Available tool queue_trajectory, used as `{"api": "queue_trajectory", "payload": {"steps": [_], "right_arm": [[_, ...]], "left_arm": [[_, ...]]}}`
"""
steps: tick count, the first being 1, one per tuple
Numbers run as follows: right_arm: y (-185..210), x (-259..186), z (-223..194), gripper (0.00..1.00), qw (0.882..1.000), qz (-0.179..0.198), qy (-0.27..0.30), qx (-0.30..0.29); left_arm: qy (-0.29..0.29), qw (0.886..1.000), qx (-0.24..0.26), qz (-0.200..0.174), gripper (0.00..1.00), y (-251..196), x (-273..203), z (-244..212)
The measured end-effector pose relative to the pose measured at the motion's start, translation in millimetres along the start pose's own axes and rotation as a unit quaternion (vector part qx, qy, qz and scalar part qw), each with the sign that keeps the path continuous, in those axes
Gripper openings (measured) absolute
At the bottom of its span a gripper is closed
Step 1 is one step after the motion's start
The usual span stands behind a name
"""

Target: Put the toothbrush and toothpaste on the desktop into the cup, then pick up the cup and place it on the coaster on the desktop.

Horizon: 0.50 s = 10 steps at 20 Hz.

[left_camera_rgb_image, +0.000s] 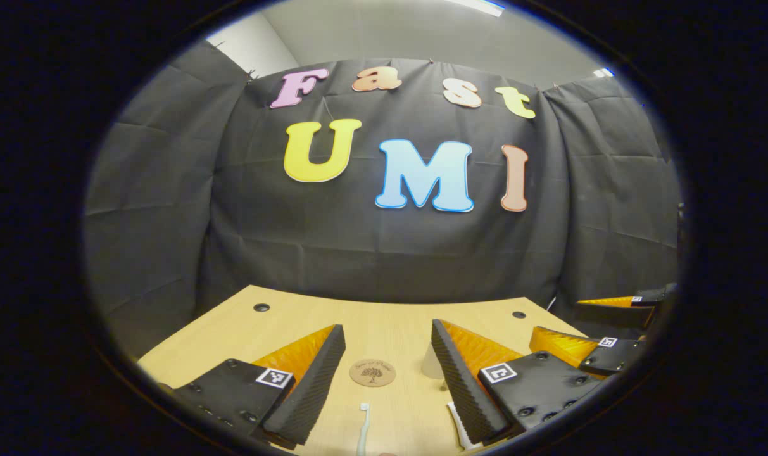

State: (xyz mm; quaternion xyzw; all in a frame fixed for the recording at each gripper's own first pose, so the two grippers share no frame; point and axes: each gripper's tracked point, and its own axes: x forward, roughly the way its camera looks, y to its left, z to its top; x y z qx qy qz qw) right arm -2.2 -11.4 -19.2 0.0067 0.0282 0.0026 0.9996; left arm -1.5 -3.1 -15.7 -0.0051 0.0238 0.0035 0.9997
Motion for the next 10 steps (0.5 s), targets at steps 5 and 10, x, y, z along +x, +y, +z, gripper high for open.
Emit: {"api": "queue_trajectory", "payload": {"steps": [5, 10], "right_arm": [[1, 2, -7, 0.93, 1.000, 0.009, 0.015, 0.021], [14, 11, -27, 0.93, 0.996, 0.043, 0.069, 0.038]], "left_arm": [[-0.002, 1.000, 0.007, -0.010, 0.92, -7, 3, 0], [0.069, 0.997, 0.004, -0.035, 0.92, -10, 10, -39]]}}
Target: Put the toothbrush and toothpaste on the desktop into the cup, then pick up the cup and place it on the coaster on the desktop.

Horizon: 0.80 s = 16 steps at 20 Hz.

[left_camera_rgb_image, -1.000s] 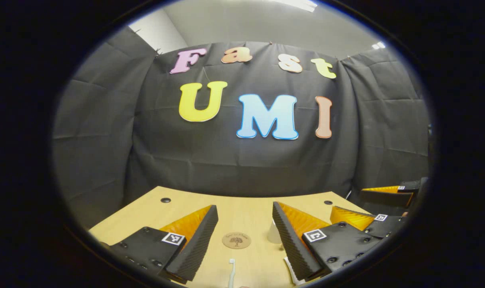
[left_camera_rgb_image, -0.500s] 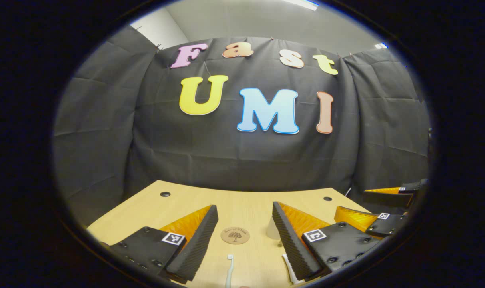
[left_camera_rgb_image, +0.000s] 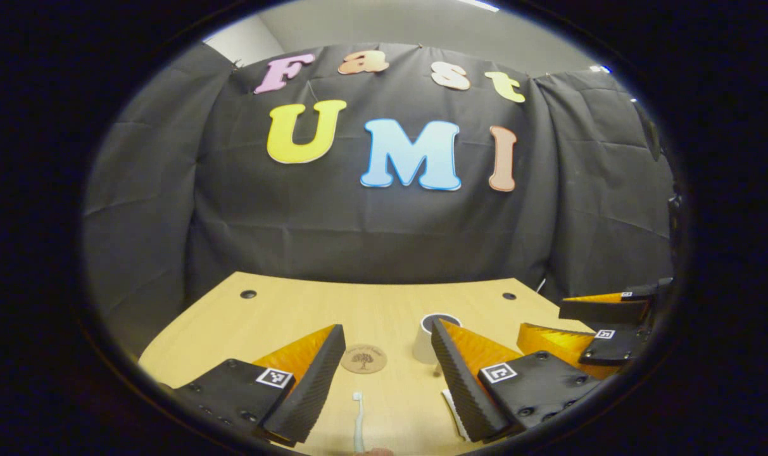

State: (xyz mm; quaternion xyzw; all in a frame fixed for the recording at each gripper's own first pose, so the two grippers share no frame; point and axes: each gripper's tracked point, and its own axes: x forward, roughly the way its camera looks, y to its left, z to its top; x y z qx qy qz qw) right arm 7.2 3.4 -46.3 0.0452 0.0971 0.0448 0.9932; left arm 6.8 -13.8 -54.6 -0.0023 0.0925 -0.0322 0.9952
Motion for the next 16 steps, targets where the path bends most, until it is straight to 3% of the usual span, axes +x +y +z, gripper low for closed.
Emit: {"api": "queue_trajectory", "payload": {"steps": [5, 9, 16], "right_arm": [[6, 15, -40, 0.93, 0.996, 0.012, 0.092, 0.014], [8, 25, -66, 0.93, 0.988, 0.012, 0.153, 0.016], [10, 40, -99, 0.93, 0.974, 0.016, 0.225, 0.029]], "left_arm": [[0.099, 0.995, -0.020, -0.002, 0.89, 6, 15, -45], [0.188, 0.981, -0.040, 0.003, 0.95, 12, 23, -87], [0.285, 0.957, -0.062, 0.005, 0.92, 13, 36, -120]]}}
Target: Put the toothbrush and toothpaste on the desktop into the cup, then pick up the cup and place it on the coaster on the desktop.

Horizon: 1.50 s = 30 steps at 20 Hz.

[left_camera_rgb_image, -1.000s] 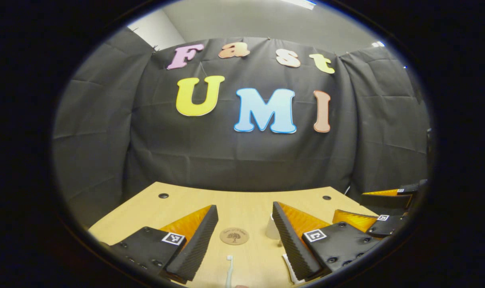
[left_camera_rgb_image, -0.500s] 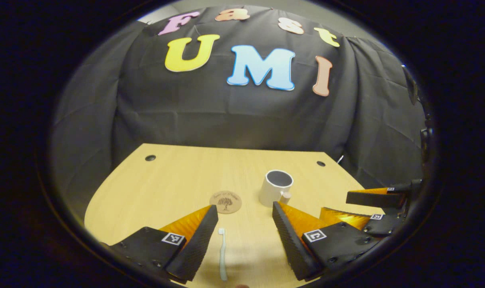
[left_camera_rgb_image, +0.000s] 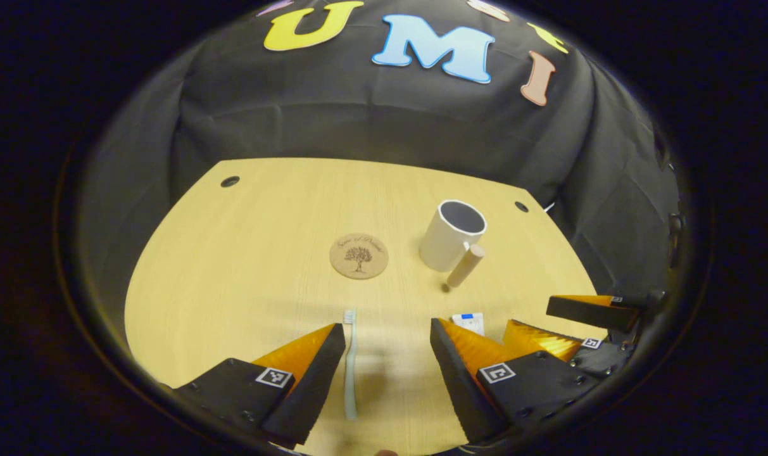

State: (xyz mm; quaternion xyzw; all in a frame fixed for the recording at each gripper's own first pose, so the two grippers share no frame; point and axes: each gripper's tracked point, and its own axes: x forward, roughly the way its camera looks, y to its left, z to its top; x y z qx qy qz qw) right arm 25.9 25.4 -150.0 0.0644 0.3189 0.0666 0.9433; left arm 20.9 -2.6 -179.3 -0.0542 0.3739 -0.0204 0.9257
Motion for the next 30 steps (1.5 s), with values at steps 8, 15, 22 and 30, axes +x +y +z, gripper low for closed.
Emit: {"api": "queue_trajectory", "payload": {"steps": [8, 15, 22, 30], "right_arm": [[0, 25, -31, 0.94, 0.996, 0.004, 0.086, 0.023], [7, 41, -51, 0.94, 0.988, 0.011, 0.154, 0.027], [15, 58, -75, 0.95, 0.973, 0.021, 0.220, 0.060], [10, 70, -89, 0.94, 0.967, 0.000, 0.252, 0.045]], "left_arm": [[0.155, 0.988, -0.015, 0.010, 0.93, 17, 28, -59], [0.237, 0.971, -0.015, 0.022, 0.93, 32, 39, -84], [0.291, 0.956, 0.004, 0.038, 0.93, 39, 45, -100], [0.312, 0.947, 0.038, 0.072, 0.91, 44, 49, -102]]}}
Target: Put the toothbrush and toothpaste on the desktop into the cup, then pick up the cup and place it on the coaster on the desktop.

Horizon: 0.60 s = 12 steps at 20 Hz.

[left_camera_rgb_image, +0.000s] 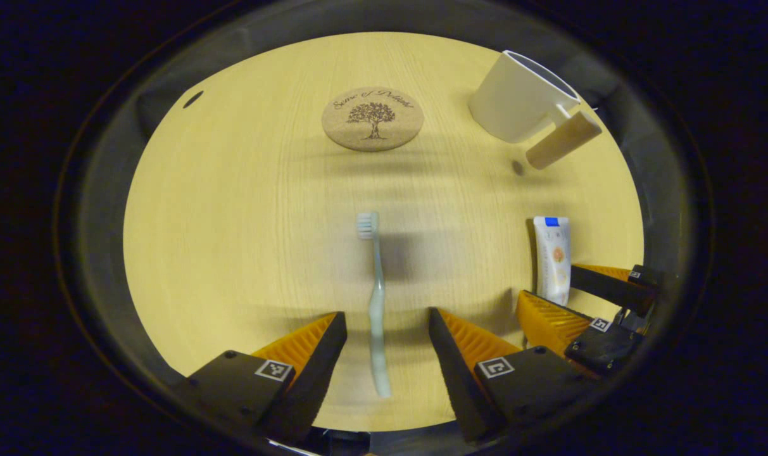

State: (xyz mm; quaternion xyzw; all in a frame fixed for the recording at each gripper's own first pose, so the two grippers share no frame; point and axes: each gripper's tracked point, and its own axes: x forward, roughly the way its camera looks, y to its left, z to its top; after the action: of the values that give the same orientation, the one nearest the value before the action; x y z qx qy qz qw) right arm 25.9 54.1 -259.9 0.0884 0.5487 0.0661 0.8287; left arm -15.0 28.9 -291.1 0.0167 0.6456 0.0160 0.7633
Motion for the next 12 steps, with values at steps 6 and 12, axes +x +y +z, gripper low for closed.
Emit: {"api": "queue_trajectory", "payload": {"steps": [6, 12], "right_arm": [[-6.2, 2.1, -0.9, 0.79, 1.000, -0.023, 0.004, -0.012], [-7.7, 1.3, -1.5, 0.49, 0.999, -0.028, 0.006, -0.025]], "left_arm": [[-0.014, 1.000, 0.008, 0.004, 0.55, -4.5, -1.7, 0.8], [-0.044, 0.999, 0.021, -0.001, 0.30, -5.5, -5.7, 1.2]]}}
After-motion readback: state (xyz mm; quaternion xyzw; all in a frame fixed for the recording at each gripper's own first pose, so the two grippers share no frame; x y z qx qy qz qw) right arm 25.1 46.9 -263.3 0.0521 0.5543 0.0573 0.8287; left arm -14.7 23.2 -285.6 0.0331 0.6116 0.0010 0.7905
